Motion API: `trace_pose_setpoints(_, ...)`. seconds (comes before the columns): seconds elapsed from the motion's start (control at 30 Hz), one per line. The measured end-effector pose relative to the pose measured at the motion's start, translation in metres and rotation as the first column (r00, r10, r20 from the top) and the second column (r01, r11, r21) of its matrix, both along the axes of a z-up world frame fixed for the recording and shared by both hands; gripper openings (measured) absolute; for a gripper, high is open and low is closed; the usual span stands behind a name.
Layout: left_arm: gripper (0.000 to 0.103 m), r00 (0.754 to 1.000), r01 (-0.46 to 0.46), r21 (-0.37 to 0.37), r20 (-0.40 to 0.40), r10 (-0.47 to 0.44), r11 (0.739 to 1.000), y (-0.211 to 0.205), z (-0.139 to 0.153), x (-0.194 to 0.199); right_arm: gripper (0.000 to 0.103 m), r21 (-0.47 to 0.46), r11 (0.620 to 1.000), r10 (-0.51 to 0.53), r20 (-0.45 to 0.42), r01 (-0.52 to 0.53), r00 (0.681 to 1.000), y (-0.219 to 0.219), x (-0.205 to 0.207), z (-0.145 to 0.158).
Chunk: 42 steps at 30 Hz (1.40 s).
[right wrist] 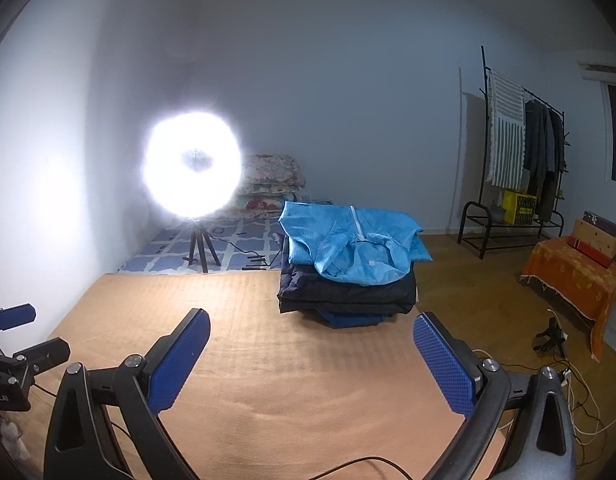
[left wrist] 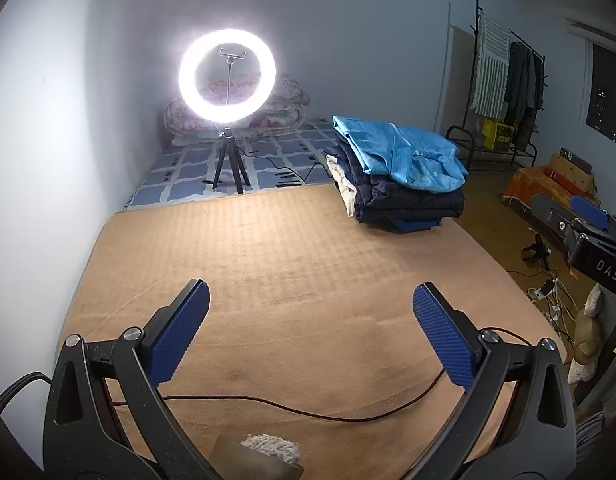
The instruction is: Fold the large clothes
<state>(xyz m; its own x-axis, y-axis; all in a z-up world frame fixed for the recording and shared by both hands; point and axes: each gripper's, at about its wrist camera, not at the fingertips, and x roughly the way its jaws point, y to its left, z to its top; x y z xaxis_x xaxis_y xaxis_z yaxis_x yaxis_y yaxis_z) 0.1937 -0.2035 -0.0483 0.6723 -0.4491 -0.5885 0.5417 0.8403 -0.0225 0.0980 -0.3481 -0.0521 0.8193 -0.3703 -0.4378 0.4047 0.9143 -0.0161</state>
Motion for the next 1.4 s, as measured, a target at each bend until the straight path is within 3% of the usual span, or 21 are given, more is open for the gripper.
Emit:
trace_pose_setpoints(0.97,0.103,1.000,-0.002,0.008,0.008,0.002,1.000,-0.003,0.000,-0.006,0.103,0.009,1.000,-0.012,-0.010,0.012,1.000,0.005,0.000,-0.006)
trace_pose_setpoints(1.4,0.103,0.999,-0.014,0.046,0.051,0.011,0.999,-0.004,0.001,-0.011,0.103,-0.006,1.000,-0.021,-0.007,0.021,1.000,0.008,-0.004,-0.005)
